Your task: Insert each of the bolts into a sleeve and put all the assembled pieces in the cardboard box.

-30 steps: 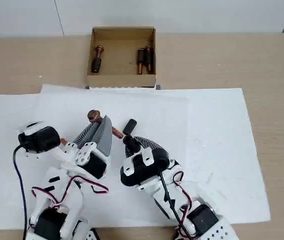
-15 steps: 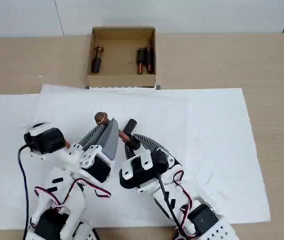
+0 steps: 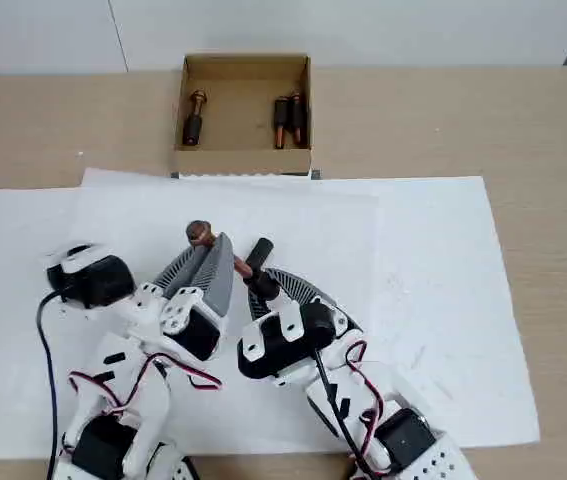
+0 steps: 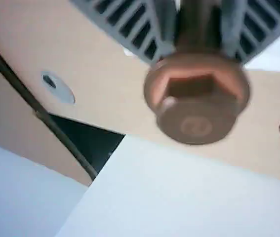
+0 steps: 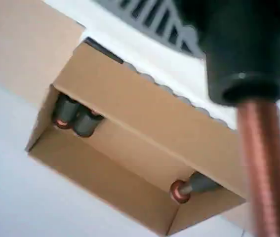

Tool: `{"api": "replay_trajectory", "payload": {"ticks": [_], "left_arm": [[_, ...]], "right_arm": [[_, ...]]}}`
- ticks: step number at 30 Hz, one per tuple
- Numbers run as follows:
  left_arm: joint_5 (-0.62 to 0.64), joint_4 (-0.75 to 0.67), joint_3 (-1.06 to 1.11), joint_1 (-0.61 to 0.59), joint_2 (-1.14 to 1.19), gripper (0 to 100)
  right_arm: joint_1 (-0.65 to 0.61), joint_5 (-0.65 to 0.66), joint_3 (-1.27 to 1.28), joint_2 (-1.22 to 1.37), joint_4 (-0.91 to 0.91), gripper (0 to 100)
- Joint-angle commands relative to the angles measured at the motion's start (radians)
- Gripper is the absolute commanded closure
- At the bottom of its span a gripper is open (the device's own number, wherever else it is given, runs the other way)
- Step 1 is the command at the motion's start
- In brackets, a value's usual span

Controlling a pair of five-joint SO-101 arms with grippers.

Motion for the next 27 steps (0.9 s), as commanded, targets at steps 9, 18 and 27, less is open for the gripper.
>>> {"api": "replay_trajectory", "payload": {"ticks": [9,18,27], "left_arm": [[-0.006,-0.031,0.028,0.064,-0.012,99],[-0.008,0.014,0.088,0.143,-0.012,99],[-0.008,0.106,0.104,0.242,-0.012,99]], "right_arm": [[0.005,0.006,0.012,-0.013,-0.033,99.5],[0.005,0.006,0.012,-0.013,-0.035,99.5],[0.008,0.005,0.012,-0.013,-0.035,99.5]]}}
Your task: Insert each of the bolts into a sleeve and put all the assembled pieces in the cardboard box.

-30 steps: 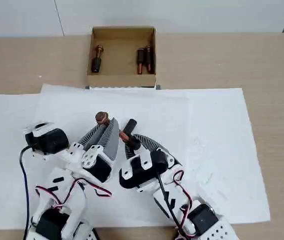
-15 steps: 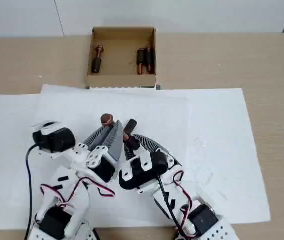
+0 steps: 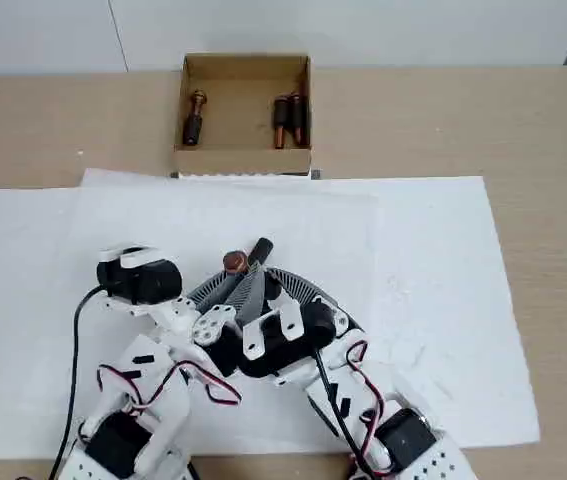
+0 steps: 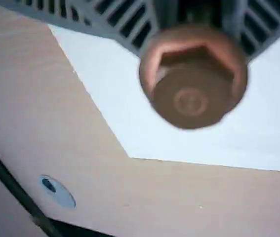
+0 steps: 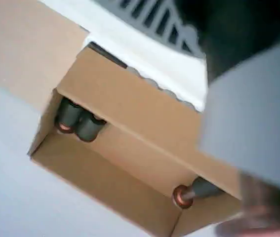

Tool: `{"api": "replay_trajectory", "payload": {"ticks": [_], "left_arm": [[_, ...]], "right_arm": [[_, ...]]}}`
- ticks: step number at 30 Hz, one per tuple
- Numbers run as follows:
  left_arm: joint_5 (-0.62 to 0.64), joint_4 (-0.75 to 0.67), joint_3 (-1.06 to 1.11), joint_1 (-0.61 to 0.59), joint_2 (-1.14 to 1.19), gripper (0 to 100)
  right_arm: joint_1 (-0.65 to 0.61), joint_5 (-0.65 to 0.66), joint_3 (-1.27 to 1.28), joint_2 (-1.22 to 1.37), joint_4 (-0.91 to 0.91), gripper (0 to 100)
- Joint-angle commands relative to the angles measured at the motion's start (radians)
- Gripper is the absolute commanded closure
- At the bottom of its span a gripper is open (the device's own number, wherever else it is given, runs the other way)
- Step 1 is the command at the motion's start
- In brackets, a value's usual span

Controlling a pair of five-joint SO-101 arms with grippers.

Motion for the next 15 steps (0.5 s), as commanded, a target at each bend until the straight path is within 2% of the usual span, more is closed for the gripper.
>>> {"api": "replay_trajectory", "payload": {"ticks": [1,5,11,15], "left_arm": [[0.003,0.026,0.012,0.061,-0.011,99],[-0.002,0.021,0.015,0.057,-0.011,97],[-0.100,0.025,0.016,0.055,-0.011,76],[-0.133,0.026,0.016,0.055,-0.011,75]], "right_arm": [[0.005,0.002,0.012,-0.013,-0.035,99.5],[0.007,0.000,0.012,-0.013,-0.035,99.5],[0.007,0.000,0.014,-0.013,-0.035,99.5],[0.007,0.000,0.014,-0.013,-0.035,99.5]]}}
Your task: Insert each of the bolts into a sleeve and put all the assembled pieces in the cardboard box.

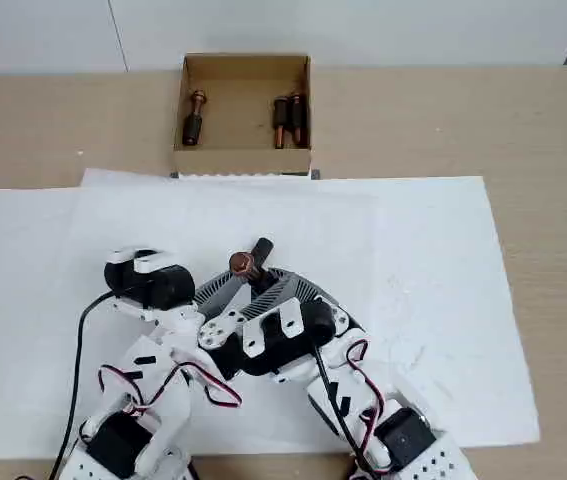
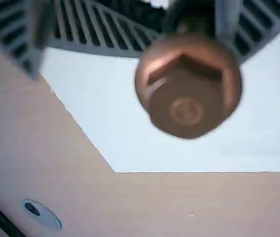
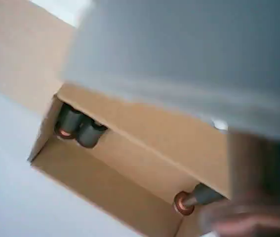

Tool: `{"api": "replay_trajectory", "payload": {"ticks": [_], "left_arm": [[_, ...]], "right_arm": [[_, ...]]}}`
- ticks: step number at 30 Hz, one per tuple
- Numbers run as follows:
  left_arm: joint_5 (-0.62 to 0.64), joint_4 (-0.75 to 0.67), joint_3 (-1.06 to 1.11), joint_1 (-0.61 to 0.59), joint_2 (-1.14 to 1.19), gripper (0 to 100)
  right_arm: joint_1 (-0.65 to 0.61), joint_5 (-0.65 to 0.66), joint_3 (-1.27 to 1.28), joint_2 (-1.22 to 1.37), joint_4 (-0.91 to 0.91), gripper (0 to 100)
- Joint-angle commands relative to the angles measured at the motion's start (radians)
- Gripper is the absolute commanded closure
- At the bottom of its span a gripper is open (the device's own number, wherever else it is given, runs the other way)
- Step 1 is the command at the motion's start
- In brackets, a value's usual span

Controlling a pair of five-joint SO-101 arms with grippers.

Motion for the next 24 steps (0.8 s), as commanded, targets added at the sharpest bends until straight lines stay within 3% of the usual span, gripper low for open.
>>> {"api": "replay_trajectory", "payload": {"ticks": [1,10,24], "left_arm": [[-0.021,0.020,0.004,0.052,-0.008,75],[-0.127,0.021,0.004,-0.052,-0.006,75],[-0.135,0.017,-0.002,-0.058,-0.006,75]], "right_arm": [[0.005,0.000,0.014,-0.016,-0.036,99.5],[0.005,-0.002,0.014,-0.016,-0.028,99.5],[0.007,-0.002,0.014,-0.015,-0.027,99.5]]}}
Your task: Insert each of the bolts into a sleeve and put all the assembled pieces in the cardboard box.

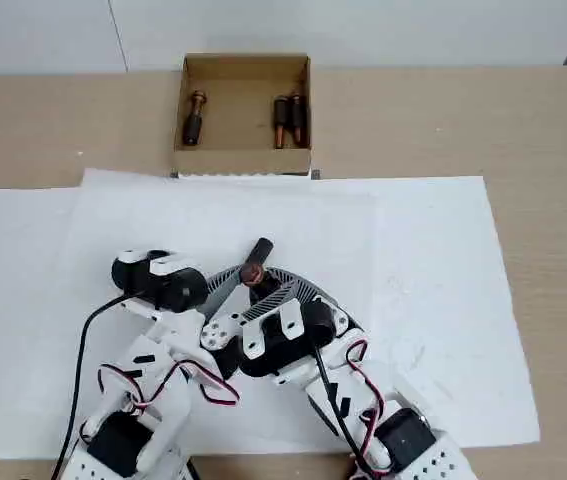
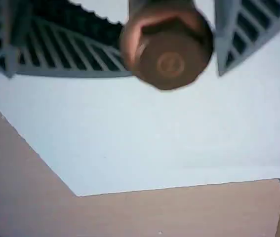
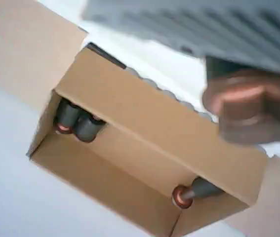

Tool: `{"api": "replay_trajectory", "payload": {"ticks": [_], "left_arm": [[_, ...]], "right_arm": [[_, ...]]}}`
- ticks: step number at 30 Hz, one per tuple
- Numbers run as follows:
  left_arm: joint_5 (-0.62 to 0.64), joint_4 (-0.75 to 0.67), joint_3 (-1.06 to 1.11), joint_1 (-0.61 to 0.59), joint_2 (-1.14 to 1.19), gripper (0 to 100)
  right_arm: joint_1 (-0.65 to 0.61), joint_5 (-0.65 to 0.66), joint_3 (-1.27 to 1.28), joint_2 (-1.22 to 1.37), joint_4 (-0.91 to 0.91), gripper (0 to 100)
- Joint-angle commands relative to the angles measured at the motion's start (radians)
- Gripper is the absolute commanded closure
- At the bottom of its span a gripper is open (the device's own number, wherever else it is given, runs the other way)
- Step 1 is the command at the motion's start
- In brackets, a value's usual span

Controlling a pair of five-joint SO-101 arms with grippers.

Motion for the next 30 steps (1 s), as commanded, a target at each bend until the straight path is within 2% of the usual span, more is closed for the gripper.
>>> {"api": "replay_trajectory", "payload": {"ticks": [1,7,17,19,24,26,30], "left_arm": [[-0.017,-0.002,-0.013,-0.008,-0.009,75],[-0.064,-0.031,-0.039,-0.084,-0.009,75],[-0.068,-0.032,-0.137,-0.092,-0.009,76],[-0.069,-0.032,-0.168,-0.098,-0.009,79],[-0.075,-0.080,-0.219,-0.198,-0.009,100],[-0.094,-0.097,-0.226,-0.253,-0.009,98],[-0.207,-0.107,-0.194,-0.339,-0.009,99]], "right_arm": [[0.008,0.000,0.014,-0.013,-0.025,99.5],[0.008,0.000,0.014,-0.010,-0.025,99.5],[0.008,0.002,0.014,-0.007,-0.025,99.5],[0.008,0.002,0.014,-0.007,-0.025,99.5],[0.013,-0.002,0.014,-0.013,0.028,99.5],[0.041,-0.025,0.014,-0.013,0.059,99.5],[0.145,-0.086,0.011,-0.013,0.071,99.5]]}}
